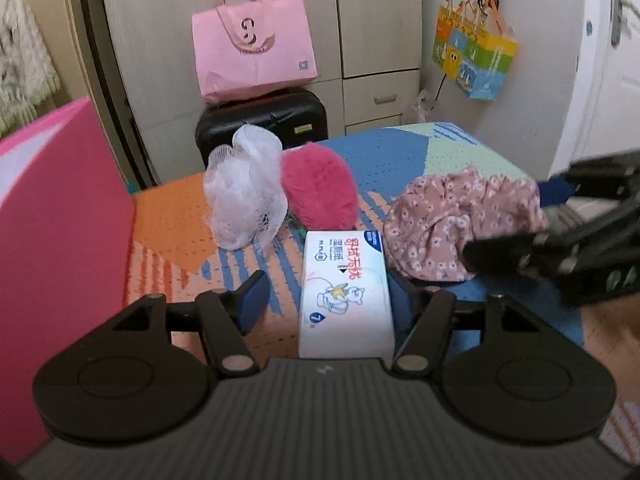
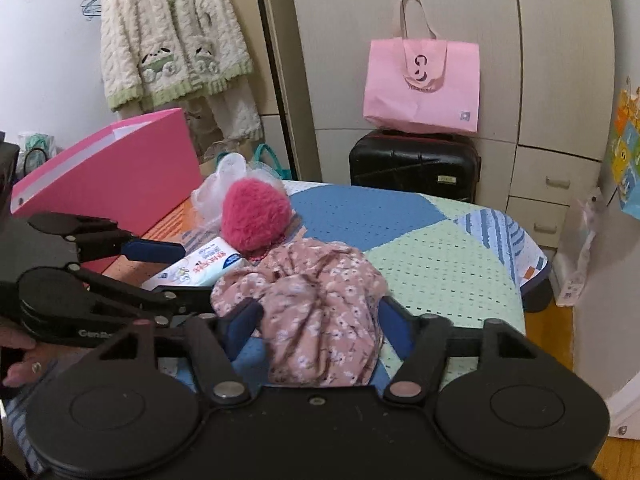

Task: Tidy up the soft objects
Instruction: 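Lift the wipes packet with the left tool while the right tool lifts the floral cloth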

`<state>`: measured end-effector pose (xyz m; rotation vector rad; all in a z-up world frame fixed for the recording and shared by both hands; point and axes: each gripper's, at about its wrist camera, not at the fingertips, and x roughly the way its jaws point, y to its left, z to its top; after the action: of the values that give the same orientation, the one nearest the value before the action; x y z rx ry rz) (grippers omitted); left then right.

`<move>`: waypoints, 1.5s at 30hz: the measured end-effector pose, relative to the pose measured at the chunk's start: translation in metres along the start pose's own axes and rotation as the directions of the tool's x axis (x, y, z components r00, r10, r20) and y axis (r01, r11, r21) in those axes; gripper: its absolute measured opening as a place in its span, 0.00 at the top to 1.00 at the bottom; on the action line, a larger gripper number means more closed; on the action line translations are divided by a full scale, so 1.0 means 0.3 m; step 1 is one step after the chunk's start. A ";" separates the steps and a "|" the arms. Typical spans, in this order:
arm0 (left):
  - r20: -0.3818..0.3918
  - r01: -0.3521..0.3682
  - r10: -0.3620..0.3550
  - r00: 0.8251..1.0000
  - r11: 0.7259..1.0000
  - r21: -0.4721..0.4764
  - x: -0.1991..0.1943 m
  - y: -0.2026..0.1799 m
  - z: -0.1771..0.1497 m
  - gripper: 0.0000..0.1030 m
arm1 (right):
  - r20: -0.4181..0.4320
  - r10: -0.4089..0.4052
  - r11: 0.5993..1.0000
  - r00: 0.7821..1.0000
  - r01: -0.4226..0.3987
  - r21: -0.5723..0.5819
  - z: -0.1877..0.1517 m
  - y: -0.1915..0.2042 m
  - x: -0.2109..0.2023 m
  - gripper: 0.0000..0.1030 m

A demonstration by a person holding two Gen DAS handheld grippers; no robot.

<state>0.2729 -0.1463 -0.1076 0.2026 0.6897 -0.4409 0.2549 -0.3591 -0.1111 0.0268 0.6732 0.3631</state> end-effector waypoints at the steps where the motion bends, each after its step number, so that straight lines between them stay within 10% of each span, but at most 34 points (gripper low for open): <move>1: 0.004 0.010 -0.010 1.000 1.000 -0.013 -0.001 0.007 -0.001 0.46 | -0.012 0.005 1.000 1.000 -0.006 -0.008 -0.002 0.002 0.013 0.30; 2: 0.012 0.023 -0.023 1.000 1.000 -0.013 -0.007 0.009 -0.004 0.60 | -0.014 0.003 1.000 1.000 -0.003 -0.019 -0.005 0.006 0.021 0.30; 6: 0.024 0.015 -0.014 1.000 0.999 -0.035 -0.028 0.009 -0.020 0.63 | 0.009 -0.034 0.997 0.999 0.035 -0.069 -0.011 0.029 0.027 0.34; 8: 0.023 0.014 -0.012 1.000 0.997 -0.071 -0.041 0.018 -0.022 0.63 | 0.035 -0.048 0.993 0.998 0.052 -0.110 -0.015 0.054 0.011 0.64; 11: 0.049 0.024 -0.020 0.999 0.996 -0.090 -0.075 0.022 -0.030 0.63 | 0.050 -0.048 0.993 0.998 0.053 -0.109 -0.026 0.076 -0.018 0.78; 32: 0.053 0.119 -0.113 0.992 0.985 -0.125 -0.336 0.014 -0.162 0.63 | 0.069 -0.050 0.983 0.996 0.037 0.180 -0.140 0.225 -0.211 0.81; 45: 0.022 0.208 -0.207 0.978 0.965 -0.161 -0.489 0.067 -0.277 0.63 | 0.063 -0.026 0.988 0.998 0.016 0.151 -0.210 0.403 -0.332 0.80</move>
<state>0.1344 -0.0539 -0.0740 -0.0261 0.7412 -0.5820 0.1056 -0.2853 -0.0831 0.1742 0.6351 0.2891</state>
